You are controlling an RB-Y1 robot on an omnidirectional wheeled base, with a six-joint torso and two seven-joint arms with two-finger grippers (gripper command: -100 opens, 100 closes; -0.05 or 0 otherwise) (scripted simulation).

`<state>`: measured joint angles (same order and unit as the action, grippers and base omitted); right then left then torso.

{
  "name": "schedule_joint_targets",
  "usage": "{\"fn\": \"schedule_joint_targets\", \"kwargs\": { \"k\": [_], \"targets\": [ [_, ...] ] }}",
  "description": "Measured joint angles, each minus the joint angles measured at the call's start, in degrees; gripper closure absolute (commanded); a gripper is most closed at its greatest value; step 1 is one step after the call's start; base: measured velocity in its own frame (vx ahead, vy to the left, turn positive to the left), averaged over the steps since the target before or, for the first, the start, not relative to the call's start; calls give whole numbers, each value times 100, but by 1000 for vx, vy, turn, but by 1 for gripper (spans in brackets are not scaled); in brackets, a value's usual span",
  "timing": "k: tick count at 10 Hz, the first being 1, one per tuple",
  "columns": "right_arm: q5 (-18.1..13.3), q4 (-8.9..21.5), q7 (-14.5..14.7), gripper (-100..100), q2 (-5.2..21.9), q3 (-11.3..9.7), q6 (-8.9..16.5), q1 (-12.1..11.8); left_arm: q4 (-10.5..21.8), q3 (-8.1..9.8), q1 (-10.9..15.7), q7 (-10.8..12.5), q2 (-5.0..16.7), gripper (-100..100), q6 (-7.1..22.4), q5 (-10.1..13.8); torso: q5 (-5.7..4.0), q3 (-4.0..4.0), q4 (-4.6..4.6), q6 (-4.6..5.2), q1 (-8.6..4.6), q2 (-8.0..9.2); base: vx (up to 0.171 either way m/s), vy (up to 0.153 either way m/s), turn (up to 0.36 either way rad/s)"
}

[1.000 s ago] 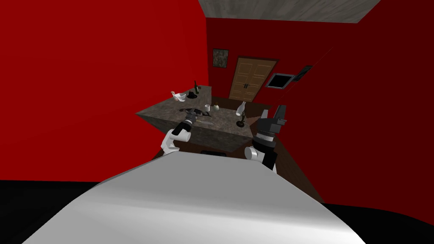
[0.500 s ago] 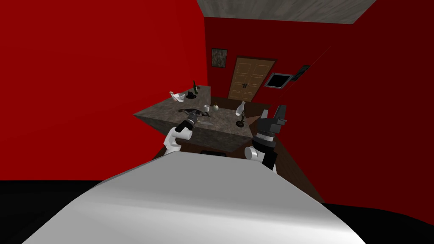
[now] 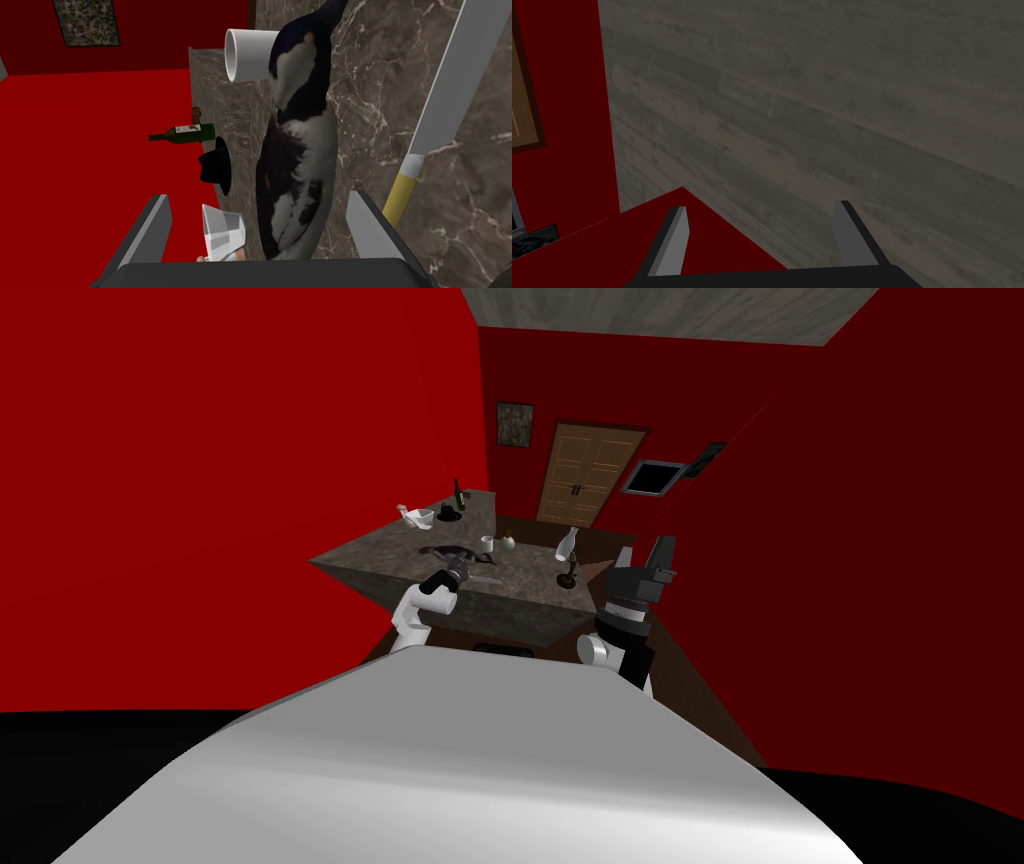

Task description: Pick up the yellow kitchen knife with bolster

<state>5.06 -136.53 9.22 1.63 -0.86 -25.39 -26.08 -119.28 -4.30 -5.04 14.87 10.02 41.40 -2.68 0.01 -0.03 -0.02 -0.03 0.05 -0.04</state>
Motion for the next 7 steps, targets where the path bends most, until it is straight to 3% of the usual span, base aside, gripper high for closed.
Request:
{"fn": "schedule_joint_targets", "kwargs": {
  "k": [7],
  "targets": [
    [0, 0, 0, 0, 0, 0, 0, 0, 304, -185, 398, 136, 90, -100, 1027, 96, 0, 0, 0, 0, 3, 0, 11, 19, -23]
  ]
}}
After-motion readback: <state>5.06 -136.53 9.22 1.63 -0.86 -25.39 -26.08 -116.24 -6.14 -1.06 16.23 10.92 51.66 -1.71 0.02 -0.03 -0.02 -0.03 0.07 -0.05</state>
